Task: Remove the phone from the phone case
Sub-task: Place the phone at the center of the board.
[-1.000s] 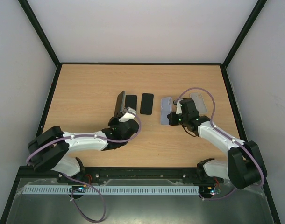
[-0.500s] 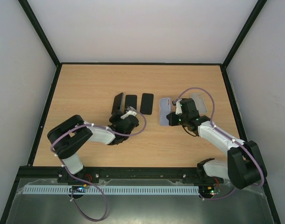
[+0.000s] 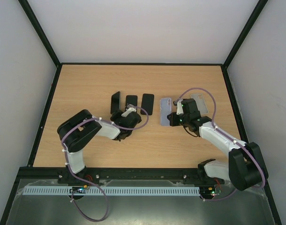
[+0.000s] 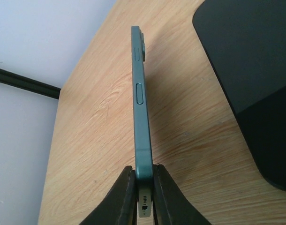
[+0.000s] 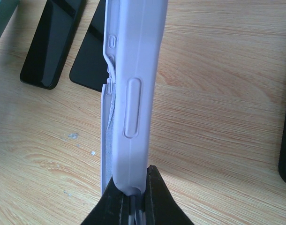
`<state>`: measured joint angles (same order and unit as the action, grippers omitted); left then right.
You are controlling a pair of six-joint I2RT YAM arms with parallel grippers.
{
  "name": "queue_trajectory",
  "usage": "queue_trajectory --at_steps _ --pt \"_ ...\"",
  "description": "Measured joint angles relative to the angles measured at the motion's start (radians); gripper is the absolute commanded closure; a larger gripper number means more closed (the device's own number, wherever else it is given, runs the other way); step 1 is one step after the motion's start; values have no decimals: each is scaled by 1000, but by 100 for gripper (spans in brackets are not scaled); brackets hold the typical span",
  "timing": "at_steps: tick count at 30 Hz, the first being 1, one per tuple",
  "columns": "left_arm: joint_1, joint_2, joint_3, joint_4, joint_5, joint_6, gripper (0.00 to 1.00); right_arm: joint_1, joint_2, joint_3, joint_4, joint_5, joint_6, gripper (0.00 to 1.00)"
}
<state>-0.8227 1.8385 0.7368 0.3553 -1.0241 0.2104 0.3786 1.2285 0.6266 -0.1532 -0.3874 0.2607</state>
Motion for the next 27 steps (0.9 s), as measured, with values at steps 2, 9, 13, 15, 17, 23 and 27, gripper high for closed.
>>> queue_trajectory --at_steps 2,9,13,15,17,23,27 --pt "5 12 4 -11 -6 -12 82 0 0 0 0 0 0 98" --pt "19 16 23 -77 -3 -62 54 0 0 0 1 2 0 98" --pt "21 12 79 -170 6 -144 41 -1 0 0 2 38 5 88" --pt "21 -1 97 -214 23 -177 38 -2 -2 0 2 78 7 92" --pt "21 -29 101 -260 42 -212 37 -5 -6 3 -1 109 -6 98" --pt "13 -220 85 -379 105 -319 35 -15 31 153 -93 62 -112 98" --pt "-5 -412 54 -433 168 -399 34 -35 113 262 -126 5 -154 98"
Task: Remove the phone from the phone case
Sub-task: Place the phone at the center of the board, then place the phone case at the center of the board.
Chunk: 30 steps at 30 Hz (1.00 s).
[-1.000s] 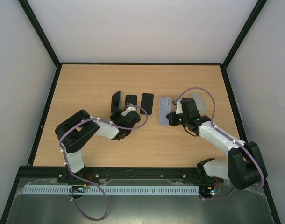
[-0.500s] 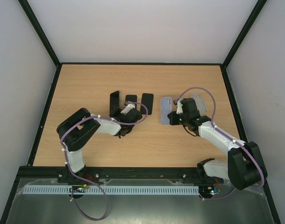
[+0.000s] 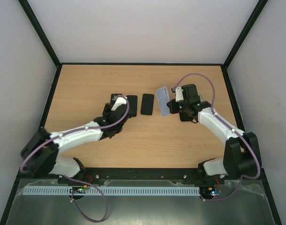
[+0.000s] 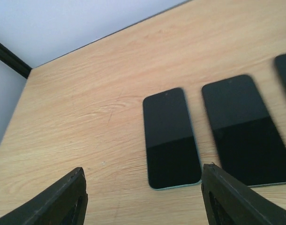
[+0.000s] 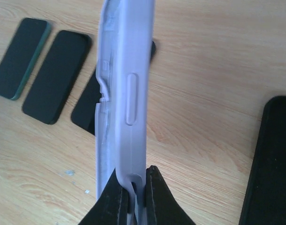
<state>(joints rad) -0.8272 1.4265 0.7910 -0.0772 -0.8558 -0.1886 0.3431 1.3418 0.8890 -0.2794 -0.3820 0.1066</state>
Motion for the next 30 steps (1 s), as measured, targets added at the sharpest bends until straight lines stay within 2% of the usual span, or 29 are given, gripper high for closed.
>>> queue_trajectory --at_steps 8,13,20,25,30 --pt "-28 -265 -89 -33 179 -85 33 -110 176 20 -34 -61 11 98" --pt "-27 -290 -119 -44 254 -106 31 -132 251 19 -31 -87 28 97" --pt "-27 -267 -119 -48 287 -148 26 -165 293 14 -23 -96 50 68" --pt "-27 -267 -119 -45 310 -169 25 -200 293 2 -23 -107 48 59" --pt "-27 -262 -70 -89 332 -170 23 -229 288 0 -26 -117 32 58"
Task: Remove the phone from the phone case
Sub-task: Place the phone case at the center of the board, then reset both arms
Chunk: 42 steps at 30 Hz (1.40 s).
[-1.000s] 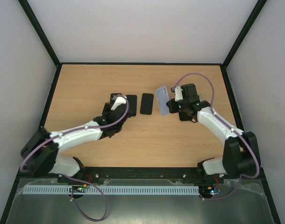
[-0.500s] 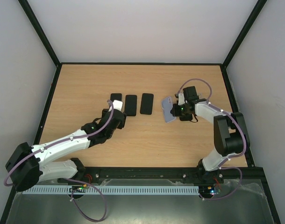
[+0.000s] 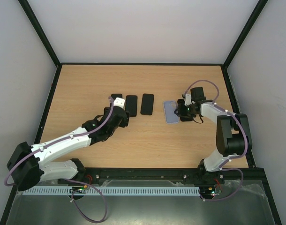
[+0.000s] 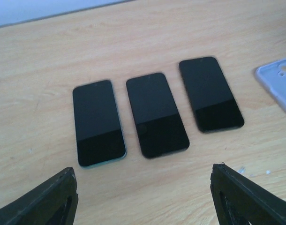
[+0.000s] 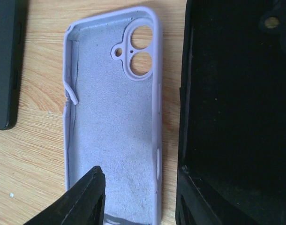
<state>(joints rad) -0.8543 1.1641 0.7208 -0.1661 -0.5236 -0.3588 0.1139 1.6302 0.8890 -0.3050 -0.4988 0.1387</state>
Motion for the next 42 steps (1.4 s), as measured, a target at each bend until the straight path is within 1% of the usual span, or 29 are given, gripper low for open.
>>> queue_trajectory --at_steps 4,7,11,13,15,16,18,19,24,27,30,34,42 --pt "2 3 111 -69 0 26 16 -18 -53 0 -10 -14 -13 58" --pt "9 2 202 -122 -8 58 10 -25 -162 0 -12 -21 -29 56" --pt "47 -2 269 -171 -25 95 1 -25 -330 3 -5 -22 -46 49" --pt "87 -6 278 -190 -34 113 0 -25 -410 3 5 -20 -49 44" --pt "134 -6 279 -203 -35 127 0 -25 -479 3 14 -20 -52 37" --pt "157 -6 279 -207 -34 134 0 -25 -509 3 21 -19 -55 30" --pt "207 -11 277 -203 -23 150 0 -25 -567 -9 40 -16 -66 6" --pt "238 -20 267 -190 -9 157 0 -25 -599 -27 59 -6 -68 1" --pt "342 -110 177 -108 63 161 0 -25 -733 -171 153 84 -41 3" --pt "361 -171 88 -50 115 174 0 -25 -770 -224 187 147 10 3" --pt "362 -186 58 -35 150 183 0 -26 -784 -229 220 193 55 3" --pt "362 -190 55 -9 175 192 0 -26 -788 -229 252 235 87 2" --pt "362 -257 44 16 175 191 0 -26 -816 -232 272 275 105 3"
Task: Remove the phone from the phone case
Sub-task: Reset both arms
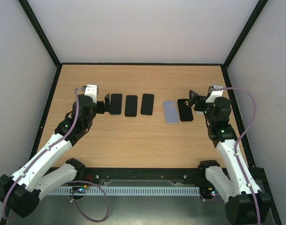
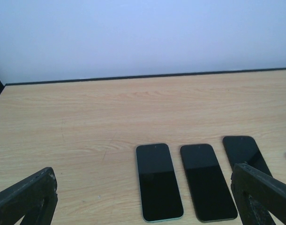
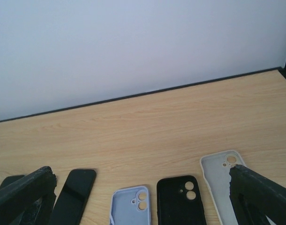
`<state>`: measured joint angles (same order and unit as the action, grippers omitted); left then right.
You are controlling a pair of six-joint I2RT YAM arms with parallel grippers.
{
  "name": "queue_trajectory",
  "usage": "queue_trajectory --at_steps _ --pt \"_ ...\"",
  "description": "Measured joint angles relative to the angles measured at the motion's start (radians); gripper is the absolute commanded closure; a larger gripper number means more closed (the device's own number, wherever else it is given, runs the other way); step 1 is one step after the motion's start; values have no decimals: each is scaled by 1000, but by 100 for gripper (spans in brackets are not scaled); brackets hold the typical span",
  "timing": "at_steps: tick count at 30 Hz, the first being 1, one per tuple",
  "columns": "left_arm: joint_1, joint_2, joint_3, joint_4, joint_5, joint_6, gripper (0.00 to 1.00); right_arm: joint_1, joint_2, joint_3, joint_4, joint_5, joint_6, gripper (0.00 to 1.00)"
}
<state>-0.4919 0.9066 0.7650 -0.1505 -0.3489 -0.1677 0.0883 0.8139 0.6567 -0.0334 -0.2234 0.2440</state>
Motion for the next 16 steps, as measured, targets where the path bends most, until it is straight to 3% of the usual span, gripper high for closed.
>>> queue_trajectory --at_steps 16 --pt "0 -31 -6 26 -20 0 0 0 -43 -14 25 -2 0 3"
